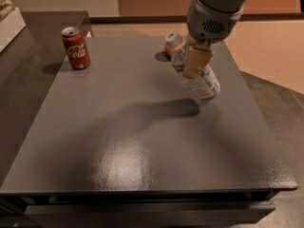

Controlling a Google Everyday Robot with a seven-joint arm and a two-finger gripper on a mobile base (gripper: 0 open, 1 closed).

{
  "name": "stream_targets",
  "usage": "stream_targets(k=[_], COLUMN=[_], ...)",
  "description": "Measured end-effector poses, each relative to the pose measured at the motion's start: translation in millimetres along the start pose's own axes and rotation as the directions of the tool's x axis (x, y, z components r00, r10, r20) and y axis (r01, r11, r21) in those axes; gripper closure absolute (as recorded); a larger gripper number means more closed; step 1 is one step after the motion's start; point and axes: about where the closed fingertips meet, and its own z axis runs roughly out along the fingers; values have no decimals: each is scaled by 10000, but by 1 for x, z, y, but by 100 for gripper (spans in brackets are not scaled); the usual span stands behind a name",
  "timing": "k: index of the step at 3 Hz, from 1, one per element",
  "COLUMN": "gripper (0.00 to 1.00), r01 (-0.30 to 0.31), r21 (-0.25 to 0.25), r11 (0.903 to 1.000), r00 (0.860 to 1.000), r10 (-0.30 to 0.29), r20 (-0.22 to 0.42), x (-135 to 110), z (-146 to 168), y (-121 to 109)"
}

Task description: Knock blue plastic bottle over

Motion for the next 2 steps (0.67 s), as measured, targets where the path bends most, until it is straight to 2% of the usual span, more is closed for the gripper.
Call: stream_targets(k=[1, 2], gripper=[81, 59], r01=[1202, 1990], r21=[-428, -811], r11=[9918, 9766], r00=[9863, 9666], r10=[-1243, -2092], r20=[-1089, -1479], x=[12, 12], z=[9, 16], y=[12, 20])
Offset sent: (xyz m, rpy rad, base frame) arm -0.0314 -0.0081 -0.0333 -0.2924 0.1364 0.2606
